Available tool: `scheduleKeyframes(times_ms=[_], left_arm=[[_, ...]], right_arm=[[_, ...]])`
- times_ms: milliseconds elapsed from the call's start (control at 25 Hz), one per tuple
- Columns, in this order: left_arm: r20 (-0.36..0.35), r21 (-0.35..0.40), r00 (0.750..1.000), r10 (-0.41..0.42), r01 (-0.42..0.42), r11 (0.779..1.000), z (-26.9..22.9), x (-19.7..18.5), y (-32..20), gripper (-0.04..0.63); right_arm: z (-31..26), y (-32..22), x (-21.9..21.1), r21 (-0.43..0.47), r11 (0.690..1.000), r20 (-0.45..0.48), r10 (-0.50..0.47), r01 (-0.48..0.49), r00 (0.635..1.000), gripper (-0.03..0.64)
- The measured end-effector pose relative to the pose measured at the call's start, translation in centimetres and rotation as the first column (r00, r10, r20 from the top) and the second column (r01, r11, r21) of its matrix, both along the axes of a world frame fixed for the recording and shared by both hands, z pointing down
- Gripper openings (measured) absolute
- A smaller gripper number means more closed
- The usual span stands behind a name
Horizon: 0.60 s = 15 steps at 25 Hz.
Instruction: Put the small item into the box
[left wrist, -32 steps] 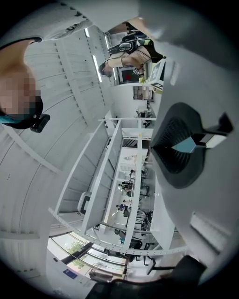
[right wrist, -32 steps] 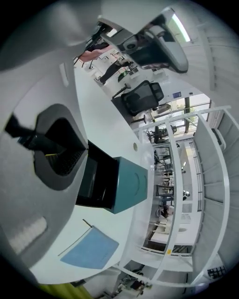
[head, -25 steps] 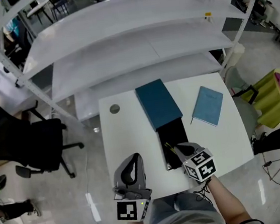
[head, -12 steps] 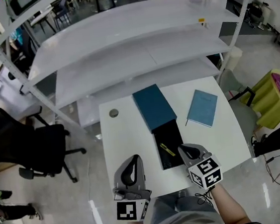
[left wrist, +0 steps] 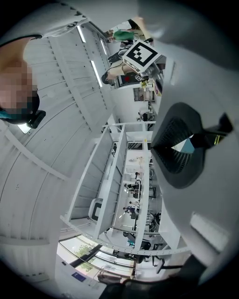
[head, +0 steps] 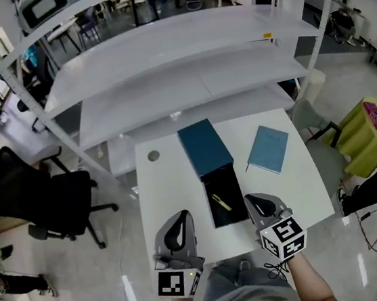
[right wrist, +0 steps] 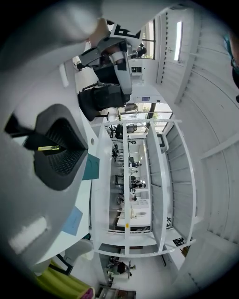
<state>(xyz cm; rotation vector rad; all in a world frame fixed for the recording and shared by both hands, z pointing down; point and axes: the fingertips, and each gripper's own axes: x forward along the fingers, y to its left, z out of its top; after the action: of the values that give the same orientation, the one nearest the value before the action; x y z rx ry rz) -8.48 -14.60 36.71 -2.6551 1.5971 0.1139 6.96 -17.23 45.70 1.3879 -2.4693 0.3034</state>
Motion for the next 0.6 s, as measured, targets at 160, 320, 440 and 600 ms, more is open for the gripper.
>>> scheduleKeyframes(times_ms=[160,320,440,600], left_arm=[[0.004,0.016,1.0,-0.004,0.004,1.0,-0.4,0.5,0.7,0.011],[0.006,0.03,1.0,-0.012,0.012,0.999,-0.9,1.0,1.3,0.011],[0.011,0.037,1.0,-0.019,0.018,0.999,-1.3,1.3,1.9,0.011],[0.012,0.045,1.0,-0.024,0.023,0.999,-1.6,2.0,2.7,0.011]], right_arm=[[-1.5,0.6,0.7,0.053,0.999,0.01,0.001,-0.002,1.0,0.002],[-3.0,1.2,1.5,0.094,0.996,0.03,0.004,-0.007,1.0,0.002],[-4.0,1.7,2.0,0.126,0.992,0.036,-0.001,-0.003,0.999,0.002],[-5.0,2.4,2.7,0.163,0.987,0.033,-0.005,-0.001,0.999,0.002]])
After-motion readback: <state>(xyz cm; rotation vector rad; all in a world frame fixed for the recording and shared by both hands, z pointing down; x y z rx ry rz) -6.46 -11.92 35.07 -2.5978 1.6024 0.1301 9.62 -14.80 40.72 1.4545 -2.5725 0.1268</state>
